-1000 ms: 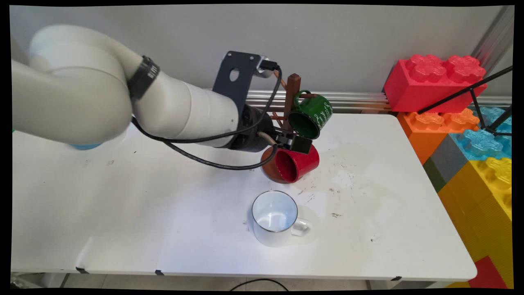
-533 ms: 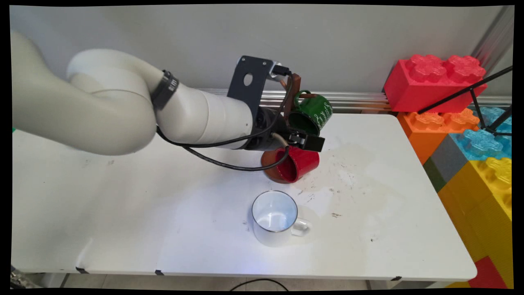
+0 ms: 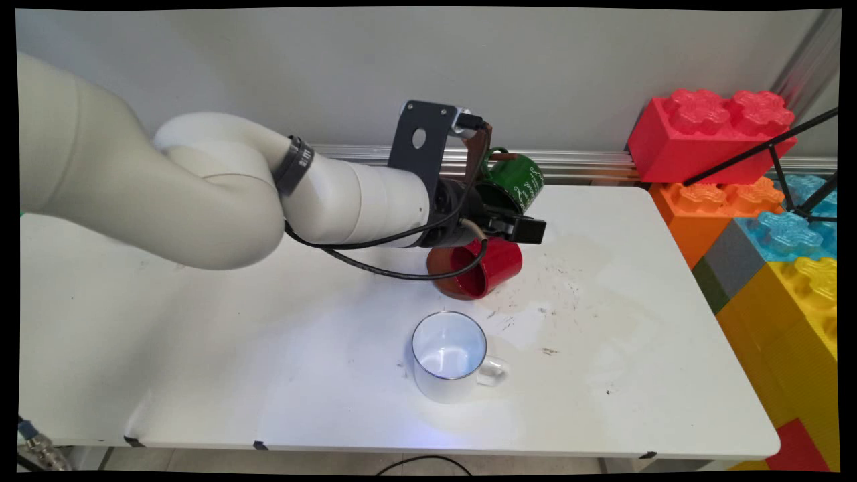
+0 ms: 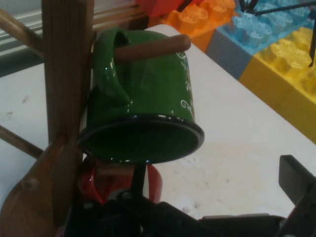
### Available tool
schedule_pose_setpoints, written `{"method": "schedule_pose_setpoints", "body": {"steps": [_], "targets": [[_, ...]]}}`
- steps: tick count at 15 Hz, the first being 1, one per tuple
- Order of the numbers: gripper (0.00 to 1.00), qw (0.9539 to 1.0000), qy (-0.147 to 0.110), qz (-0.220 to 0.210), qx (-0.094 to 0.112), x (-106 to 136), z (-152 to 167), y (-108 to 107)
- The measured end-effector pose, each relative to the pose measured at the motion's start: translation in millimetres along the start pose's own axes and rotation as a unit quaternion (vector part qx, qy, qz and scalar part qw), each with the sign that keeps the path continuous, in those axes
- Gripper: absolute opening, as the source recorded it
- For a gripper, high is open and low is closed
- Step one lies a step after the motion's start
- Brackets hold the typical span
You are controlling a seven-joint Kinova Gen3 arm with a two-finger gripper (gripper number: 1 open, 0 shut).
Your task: Pick up the green mug from the rack
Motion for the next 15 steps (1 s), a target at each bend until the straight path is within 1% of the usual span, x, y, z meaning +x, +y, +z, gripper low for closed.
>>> {"method": "schedule_pose_setpoints", "body": {"steps": [5,15], "targets": [[1.00,0.9997,0.016,-0.018,-0.010,-2.9,11.6,-1.5],[1.00,0.9975,0.037,-0.056,-0.024,-6.0,26.6,-4.4]]}}
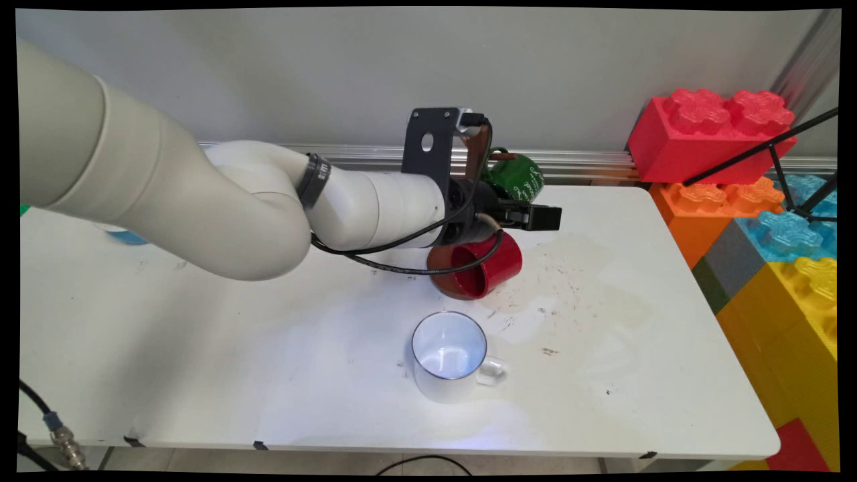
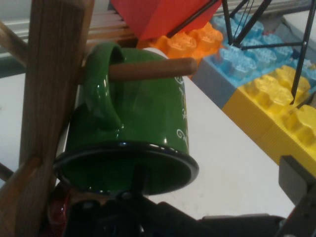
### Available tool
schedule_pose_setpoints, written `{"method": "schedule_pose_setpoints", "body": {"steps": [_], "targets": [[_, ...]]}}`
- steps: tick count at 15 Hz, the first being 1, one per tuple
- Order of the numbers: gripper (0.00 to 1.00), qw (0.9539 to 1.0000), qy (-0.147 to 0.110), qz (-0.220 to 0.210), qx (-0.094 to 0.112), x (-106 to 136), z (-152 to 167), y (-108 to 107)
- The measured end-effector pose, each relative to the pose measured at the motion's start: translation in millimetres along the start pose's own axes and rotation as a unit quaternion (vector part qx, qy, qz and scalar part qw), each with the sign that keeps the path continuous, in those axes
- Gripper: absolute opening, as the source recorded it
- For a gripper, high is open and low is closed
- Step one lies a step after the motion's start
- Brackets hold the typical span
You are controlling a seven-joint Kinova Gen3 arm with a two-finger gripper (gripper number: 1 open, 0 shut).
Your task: Pick up the green mug from the rack
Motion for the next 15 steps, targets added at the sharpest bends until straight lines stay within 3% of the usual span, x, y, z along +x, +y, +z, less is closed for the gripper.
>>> {"method": "schedule_pose_setpoints", "body": {"steps": [15], "targets": [[1.00,0.9979,0.021,-0.060,-0.015,-6.3,13.7,-1.7]]}}
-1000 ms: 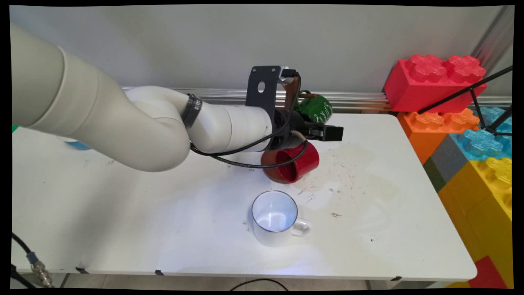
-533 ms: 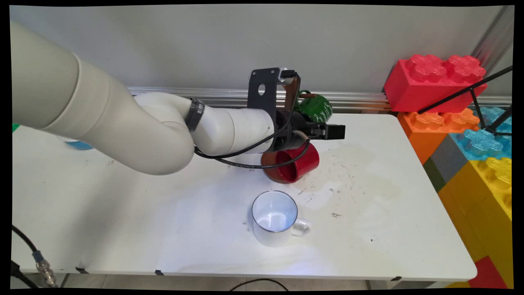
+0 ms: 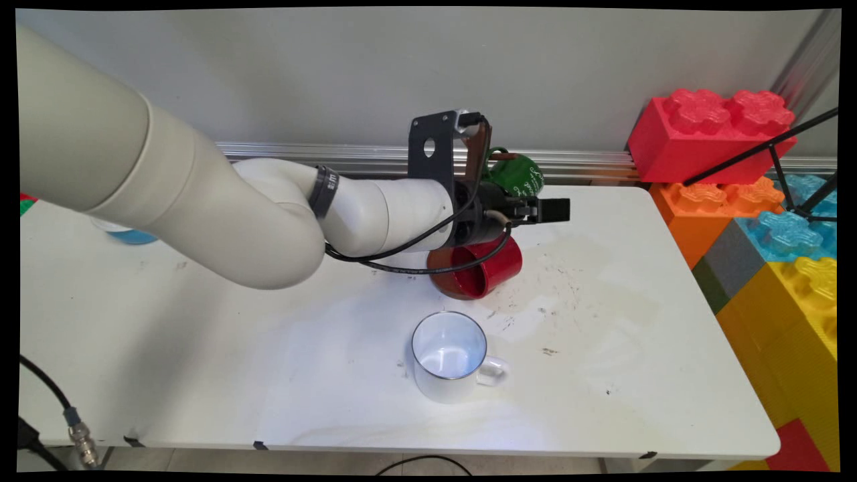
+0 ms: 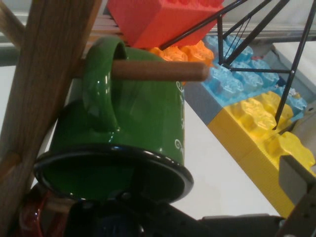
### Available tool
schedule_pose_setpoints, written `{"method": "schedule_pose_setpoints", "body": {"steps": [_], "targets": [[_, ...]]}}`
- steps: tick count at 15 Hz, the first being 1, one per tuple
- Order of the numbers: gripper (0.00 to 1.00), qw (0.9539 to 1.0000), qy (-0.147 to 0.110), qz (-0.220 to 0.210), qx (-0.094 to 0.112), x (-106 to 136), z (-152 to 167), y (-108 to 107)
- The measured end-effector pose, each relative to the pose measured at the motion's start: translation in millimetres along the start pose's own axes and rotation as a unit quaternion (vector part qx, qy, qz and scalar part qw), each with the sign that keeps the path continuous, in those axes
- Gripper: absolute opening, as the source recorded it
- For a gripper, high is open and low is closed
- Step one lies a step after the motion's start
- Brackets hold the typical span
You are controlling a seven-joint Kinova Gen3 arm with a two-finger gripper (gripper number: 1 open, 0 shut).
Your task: Pick up the green mug from the rack
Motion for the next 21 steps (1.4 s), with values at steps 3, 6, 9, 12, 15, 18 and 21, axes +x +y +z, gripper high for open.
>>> {"method": "schedule_pose_setpoints", "body": {"steps": [3,6,9,12,15,18,21], "targets": [[1.00,1.0000,0.004,-0.006,-0.002,-0.3,1.2,-0.7],[1.00,0.9999,0.006,-0.011,-0.002,-0.6,1.9,-1.7],[1.00,0.9999,0.007,-0.015,-0.001,-1.2,2.7,-3.2],[1.00,0.9998,0.009,-0.018,-0.001,-1.3,3.4,-4.4],[1.00,0.9997,0.012,-0.021,-0.001,-1.2,3.9,-5.6],[1.00,0.9996,0.014,-0.025,-0.002,-0.6,3.4,-6.3],[1.00,0.9995,0.016,-0.027,-0.002,-0.2,2.5,-7.3]]}}
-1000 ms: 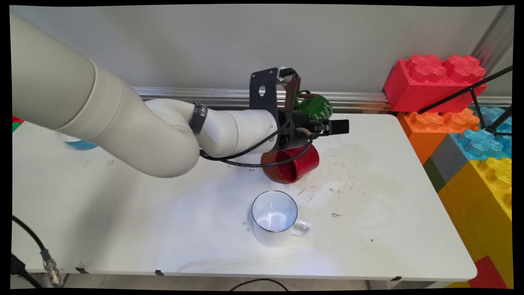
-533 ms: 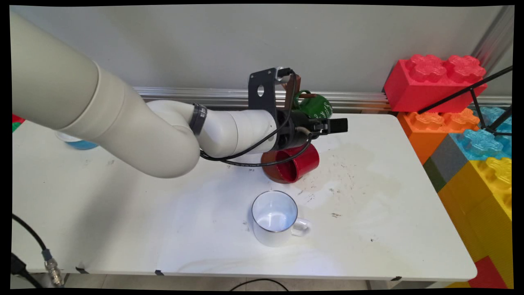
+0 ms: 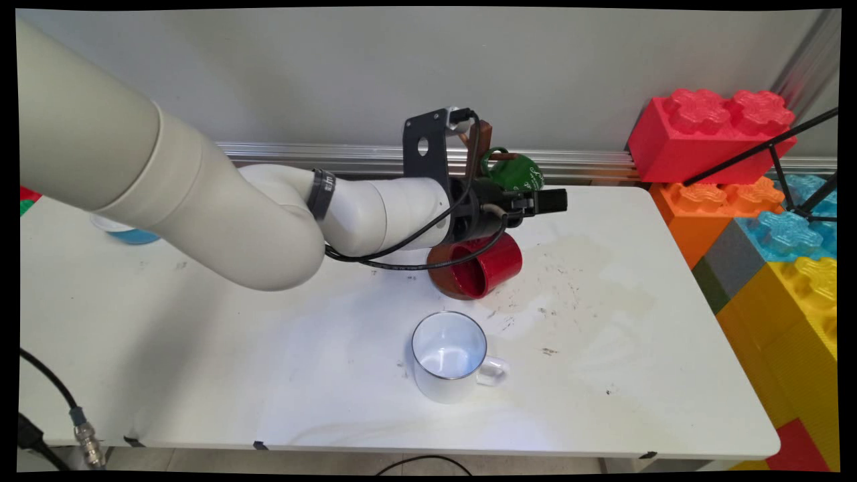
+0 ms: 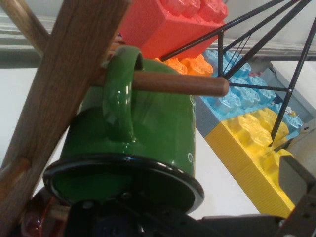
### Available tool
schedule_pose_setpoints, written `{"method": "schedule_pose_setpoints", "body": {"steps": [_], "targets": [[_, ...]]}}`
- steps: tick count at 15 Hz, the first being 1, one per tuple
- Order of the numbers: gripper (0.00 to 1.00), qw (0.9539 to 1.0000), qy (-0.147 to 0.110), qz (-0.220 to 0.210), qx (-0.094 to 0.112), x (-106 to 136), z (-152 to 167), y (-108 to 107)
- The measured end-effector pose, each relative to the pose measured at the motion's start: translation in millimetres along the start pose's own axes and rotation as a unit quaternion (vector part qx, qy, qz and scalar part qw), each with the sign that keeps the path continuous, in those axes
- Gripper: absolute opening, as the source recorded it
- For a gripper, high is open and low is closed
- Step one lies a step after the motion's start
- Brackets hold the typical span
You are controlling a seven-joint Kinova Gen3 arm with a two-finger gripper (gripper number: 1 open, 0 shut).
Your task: Pick up the green mug from the rack
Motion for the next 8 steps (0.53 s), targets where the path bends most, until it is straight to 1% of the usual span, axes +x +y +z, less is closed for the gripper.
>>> {"method": "schedule_pose_setpoints", "body": {"steps": [3,4,8], "targets": [[1.00,1.0000,0.002,-0.001,0.002,0.5,-1.6,-1.9],[0.00,1.0000,0.002,-0.001,0.003,0.8,-2.1,-2.7],[0.00,1.0000,0.002,-0.003,0.005,1.1,-3.7,-5.8]]}}
